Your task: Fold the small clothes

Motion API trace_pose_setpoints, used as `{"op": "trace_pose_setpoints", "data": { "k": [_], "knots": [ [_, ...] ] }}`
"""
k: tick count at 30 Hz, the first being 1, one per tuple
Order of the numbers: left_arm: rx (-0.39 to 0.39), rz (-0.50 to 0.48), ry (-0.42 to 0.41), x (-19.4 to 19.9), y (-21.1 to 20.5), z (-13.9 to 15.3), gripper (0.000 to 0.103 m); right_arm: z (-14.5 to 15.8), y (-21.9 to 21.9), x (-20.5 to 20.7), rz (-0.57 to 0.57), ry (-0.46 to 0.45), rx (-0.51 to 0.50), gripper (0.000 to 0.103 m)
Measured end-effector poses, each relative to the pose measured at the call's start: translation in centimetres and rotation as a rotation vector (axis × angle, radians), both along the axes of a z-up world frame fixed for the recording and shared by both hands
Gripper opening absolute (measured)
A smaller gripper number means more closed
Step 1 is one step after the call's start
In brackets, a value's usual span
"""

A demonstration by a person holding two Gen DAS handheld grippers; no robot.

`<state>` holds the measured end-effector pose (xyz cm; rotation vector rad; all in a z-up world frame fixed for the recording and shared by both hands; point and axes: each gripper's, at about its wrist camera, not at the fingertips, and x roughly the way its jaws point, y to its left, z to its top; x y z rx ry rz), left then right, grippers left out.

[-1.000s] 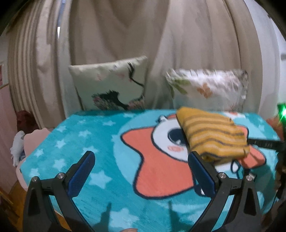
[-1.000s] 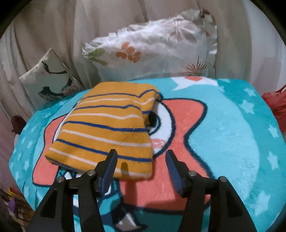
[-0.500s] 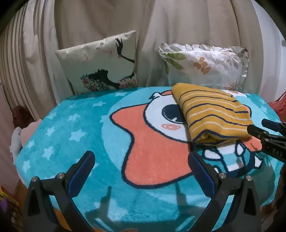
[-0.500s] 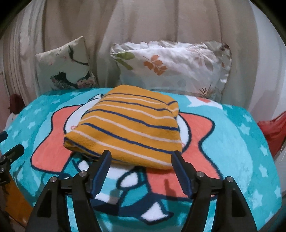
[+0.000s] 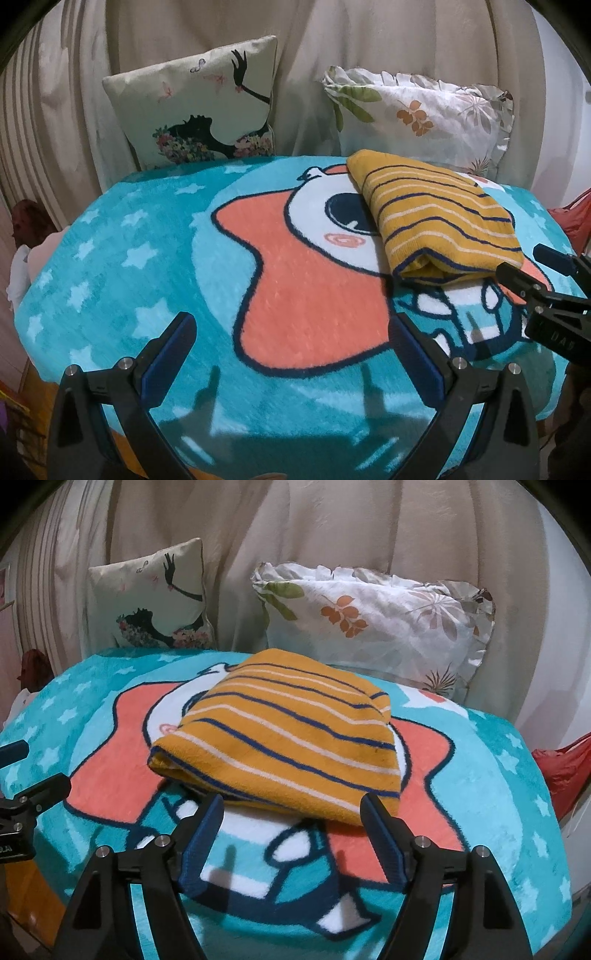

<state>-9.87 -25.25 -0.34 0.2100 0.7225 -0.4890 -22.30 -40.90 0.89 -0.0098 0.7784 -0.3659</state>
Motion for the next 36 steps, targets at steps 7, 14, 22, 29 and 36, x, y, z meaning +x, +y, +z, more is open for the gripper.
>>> {"op": "trace_pose_setpoints", "data": {
  "k": [7, 14, 22, 29, 36],
  "knots": [
    [-0.013, 0.002, 0.030, 0.3, 0.2, -0.2, 0.103, -0.1, 0.6, 0.1, 0.006, 0.009, -0.016, 0.082],
    [-0.022, -0.002, 0.056, 0.6, 0.4, -0.4, 0.103, -0.3, 0.9, 0.3, 0.005, 0.022, -0.011, 0.083],
    [-0.027, 0.011, 0.067, 0.9, 0.4, -0.7, 0.103, -0.1, 1.2, 0.2, 0.003, 0.011, -0.007, 0.083],
    [-0.029, 0.010, 0.084, 1.2, 0.4, -0.9, 0.103, 0.2, 1.6, 0.7, -0.016, 0.024, -0.043, 0.083],
    [-0.044, 0.002, 0.099, 1.5, 0.6, -1.1, 0.103, -0.1, 1.1, 1.4, -0.080, 0.082, -0.115, 0.083]
  ]
}}
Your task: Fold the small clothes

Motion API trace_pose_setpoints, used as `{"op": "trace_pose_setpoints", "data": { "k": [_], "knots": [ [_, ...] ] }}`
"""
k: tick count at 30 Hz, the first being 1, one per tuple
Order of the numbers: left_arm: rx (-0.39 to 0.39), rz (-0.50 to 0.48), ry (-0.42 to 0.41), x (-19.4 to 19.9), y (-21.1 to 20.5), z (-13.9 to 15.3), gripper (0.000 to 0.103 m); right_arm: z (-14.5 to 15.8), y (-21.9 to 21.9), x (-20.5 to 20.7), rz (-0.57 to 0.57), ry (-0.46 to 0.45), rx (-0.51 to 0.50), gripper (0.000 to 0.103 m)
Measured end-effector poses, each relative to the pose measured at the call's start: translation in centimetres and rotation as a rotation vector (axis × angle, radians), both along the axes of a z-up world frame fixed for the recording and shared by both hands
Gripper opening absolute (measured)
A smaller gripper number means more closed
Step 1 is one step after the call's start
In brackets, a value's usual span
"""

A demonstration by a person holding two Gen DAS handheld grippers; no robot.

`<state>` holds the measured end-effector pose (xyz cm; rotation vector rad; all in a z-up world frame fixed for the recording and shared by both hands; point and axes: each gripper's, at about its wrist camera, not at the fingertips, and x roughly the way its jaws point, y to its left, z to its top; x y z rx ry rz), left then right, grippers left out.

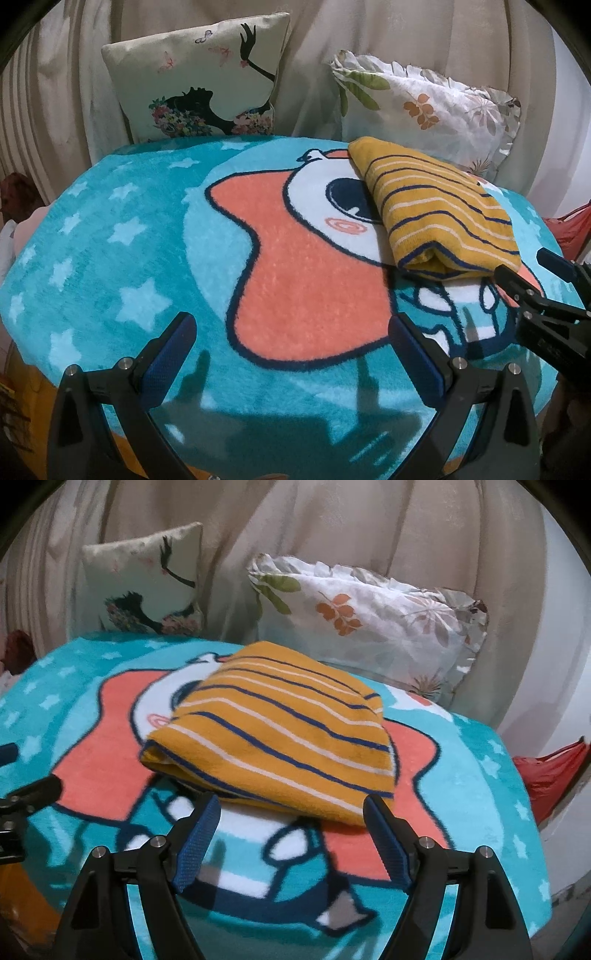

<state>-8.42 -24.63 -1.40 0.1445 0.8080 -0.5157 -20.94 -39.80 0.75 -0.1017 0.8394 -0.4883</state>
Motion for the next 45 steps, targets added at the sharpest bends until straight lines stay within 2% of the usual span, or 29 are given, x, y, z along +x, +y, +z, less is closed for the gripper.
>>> {"op": "trace_pose_setpoints", "data": {
  "k": [4, 11, 18, 32, 45],
  "knots": [
    [-0.002, -0.001, 0.000, 0.1, -0.1, 0.1, 0.103, 0.1, -1.2, 0.1, -0.060, 0.028, -0.026, 0.084],
    [0.015, -0.017, 0.002, 0.3, -0.9, 0.4, 0.103, -0.2, -3.4, -0.1, -0.120, 0.059, 0.000, 0.085],
    [0.023, -0.049, -0.025, 0.8, -3.2, 1.7, 0.103, 0.1, -5.2, -0.5, -0.147, 0.069, -0.010, 0.085],
    [0.043, -0.125, 0.014, 1.1, -8.0, 1.7, 0.103, 0.4, -9.1, -1.3, -0.191, 0.112, -0.029, 0.088],
    [0.058, -0.118, 0.012, 0.9, -8.9, 2.0, 0.103, 0.1, -10.1, -1.7, -0.195, 0.128, -0.009, 0.088]
  ]
}}
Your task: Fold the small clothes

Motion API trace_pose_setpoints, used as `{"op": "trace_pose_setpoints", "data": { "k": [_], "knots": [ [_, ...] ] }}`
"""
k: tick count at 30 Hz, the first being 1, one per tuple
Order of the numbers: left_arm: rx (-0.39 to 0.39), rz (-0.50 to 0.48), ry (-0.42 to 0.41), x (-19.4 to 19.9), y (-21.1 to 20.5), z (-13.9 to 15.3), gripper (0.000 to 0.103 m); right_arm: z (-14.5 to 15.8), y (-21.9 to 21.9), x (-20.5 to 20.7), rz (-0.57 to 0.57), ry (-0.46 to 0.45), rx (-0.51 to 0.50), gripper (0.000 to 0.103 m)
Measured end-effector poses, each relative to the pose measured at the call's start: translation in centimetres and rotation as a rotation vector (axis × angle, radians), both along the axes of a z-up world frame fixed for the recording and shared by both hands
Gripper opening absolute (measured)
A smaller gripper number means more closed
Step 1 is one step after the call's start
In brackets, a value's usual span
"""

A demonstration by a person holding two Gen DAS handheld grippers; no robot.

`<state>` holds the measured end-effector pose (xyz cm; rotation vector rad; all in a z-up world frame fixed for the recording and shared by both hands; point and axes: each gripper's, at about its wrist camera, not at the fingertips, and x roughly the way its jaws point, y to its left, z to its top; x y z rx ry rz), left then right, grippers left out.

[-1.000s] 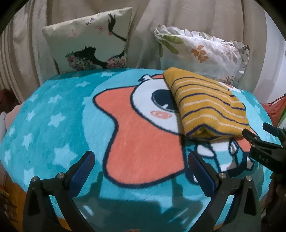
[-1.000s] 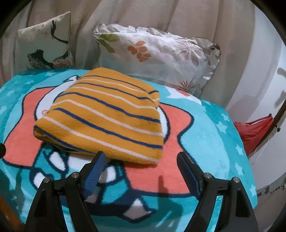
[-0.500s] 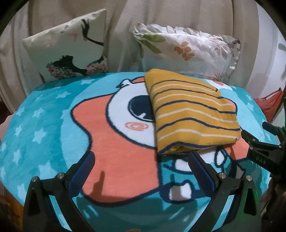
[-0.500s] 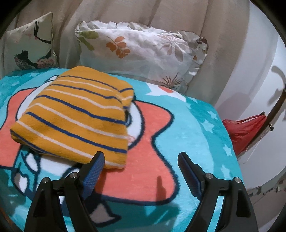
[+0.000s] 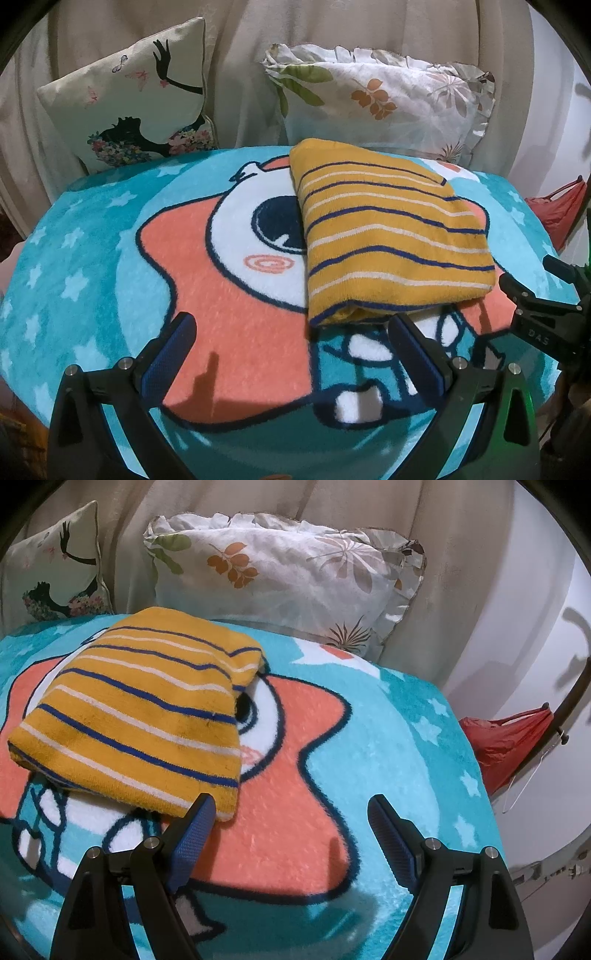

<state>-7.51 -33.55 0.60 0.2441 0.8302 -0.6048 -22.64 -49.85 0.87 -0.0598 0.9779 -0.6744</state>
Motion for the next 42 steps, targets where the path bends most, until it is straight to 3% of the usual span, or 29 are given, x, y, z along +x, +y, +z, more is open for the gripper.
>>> {"op": "trace_pose_setpoints", "data": {
  "k": [15, 42],
  "knots": [
    [0.049, 0.059, -0.040, -0.5, 1.1, -0.6, 0.103, 0.1, 1.4, -0.4, 0.030, -0.005, 0.007, 0.088],
    [-0.006, 0.109, -0.048, -0.9, 5.1, 0.1, 0.103, 1.0, 6.7, 0.6, 0.106, 0.008, -0.027, 0.091]
  ]
}}
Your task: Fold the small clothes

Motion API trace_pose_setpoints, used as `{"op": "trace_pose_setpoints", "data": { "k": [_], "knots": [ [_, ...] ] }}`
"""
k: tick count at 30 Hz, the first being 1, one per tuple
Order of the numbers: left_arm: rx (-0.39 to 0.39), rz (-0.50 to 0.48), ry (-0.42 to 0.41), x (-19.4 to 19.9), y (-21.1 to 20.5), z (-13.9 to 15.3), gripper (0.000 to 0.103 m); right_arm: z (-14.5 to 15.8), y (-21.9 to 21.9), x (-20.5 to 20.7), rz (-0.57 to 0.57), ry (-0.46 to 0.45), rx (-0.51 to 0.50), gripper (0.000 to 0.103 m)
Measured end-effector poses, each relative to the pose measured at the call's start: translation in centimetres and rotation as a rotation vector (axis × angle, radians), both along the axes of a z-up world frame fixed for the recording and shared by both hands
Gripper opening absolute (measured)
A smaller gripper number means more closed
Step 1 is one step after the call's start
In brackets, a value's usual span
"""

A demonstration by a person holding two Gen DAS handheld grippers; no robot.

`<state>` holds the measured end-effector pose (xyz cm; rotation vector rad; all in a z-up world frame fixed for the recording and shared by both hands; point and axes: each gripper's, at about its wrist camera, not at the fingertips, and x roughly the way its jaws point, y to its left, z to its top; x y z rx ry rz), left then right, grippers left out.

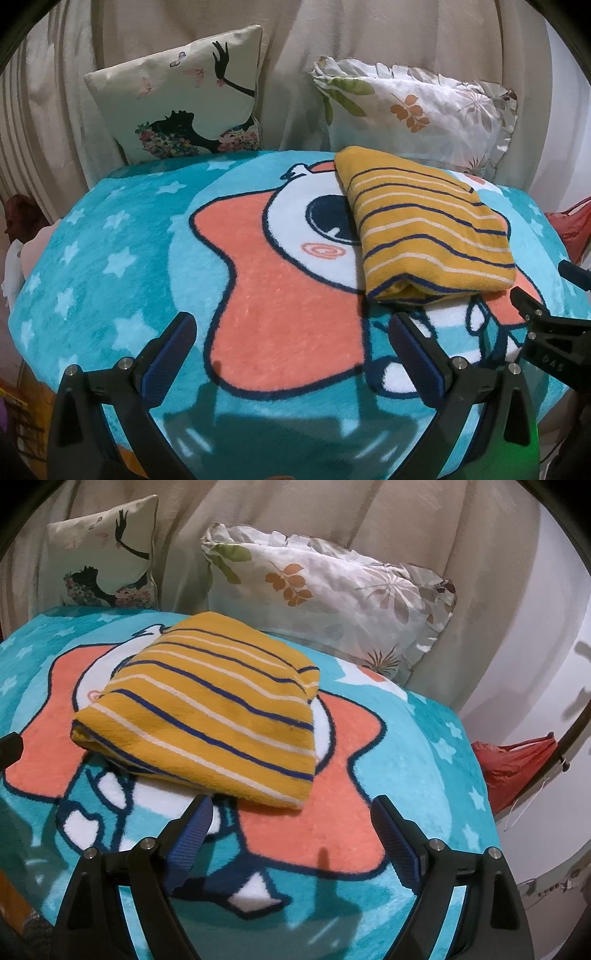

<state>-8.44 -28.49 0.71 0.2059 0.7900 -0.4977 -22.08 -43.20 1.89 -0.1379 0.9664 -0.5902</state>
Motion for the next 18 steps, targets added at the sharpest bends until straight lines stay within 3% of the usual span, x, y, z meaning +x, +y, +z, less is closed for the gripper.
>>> {"op": "trace_pose_setpoints", "data": {
  "k": [18],
  "knots": [
    [0.005, -0.001, 0.026, 0.35, -0.14, -0.75, 0.103, -0.94, 1.00, 0.76, 0.019, 0.019, -0.001, 0.091]
  ]
}}
